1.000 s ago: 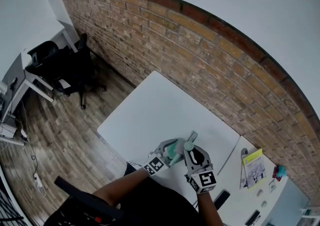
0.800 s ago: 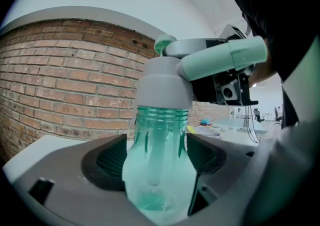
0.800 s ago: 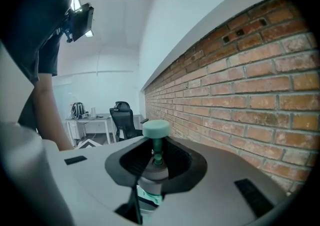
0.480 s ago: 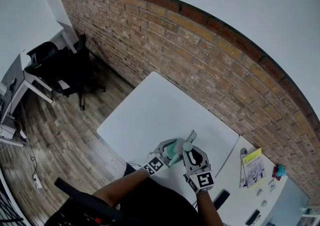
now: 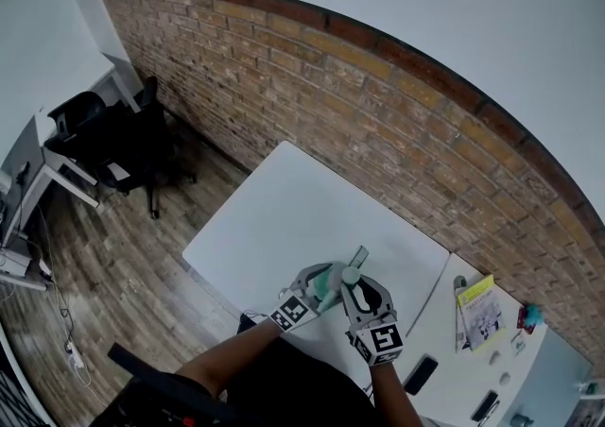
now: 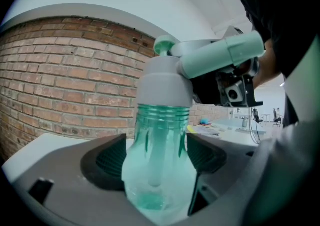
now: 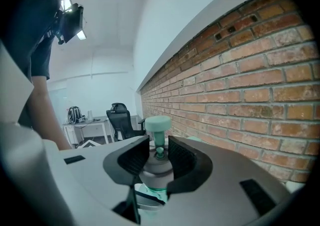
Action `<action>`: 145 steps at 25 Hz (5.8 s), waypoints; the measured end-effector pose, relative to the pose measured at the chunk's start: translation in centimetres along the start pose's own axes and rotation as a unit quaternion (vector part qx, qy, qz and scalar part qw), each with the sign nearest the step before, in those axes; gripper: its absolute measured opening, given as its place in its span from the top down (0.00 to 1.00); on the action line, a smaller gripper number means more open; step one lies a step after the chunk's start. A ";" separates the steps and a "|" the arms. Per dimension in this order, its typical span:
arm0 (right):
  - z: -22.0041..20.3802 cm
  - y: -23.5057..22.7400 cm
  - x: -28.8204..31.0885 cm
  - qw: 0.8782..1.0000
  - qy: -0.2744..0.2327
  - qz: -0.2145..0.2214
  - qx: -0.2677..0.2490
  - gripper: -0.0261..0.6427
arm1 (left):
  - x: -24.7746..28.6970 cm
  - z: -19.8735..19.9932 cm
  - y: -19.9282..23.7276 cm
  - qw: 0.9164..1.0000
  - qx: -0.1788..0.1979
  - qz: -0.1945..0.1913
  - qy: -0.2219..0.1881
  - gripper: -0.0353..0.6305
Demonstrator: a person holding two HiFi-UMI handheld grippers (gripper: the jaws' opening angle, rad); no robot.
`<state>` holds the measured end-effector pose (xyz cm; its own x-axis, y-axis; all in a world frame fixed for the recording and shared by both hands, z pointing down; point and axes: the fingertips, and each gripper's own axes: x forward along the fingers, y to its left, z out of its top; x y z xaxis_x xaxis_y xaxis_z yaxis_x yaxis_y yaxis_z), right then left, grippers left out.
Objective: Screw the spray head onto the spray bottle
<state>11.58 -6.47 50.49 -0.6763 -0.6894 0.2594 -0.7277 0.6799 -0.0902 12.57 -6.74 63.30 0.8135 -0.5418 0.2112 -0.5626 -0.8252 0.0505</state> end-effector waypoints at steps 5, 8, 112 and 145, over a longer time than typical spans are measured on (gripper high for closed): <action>0.2 -0.7 -1.3 0.999 0.003 -0.015 0.039 0.72 | -0.1 -0.1 0.2 1.000 -0.003 -0.001 0.006 0.40; 0.3 -0.8 -1.8 0.996 0.021 -0.023 0.081 0.67 | -0.1 -0.2 0.0 1.000 -0.011 0.000 0.015 0.41; -3.5 0.3 1.5 0.924 0.355 0.100 -0.098 0.57 | -0.6 -0.4 -0.7 0.978 0.029 -0.205 -0.028 0.42; -1.7 0.2 1.1 0.926 0.373 -0.054 0.014 0.55 | -1.0 -5.6 0.3 0.973 0.045 -0.225 0.035 0.16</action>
<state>10.88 -6.61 52.42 -0.3400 -0.3819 0.8594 -0.7961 0.6033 -0.0468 10.73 -5.53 68.57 0.9609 -0.1120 0.2533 -0.1332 -0.9887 0.0683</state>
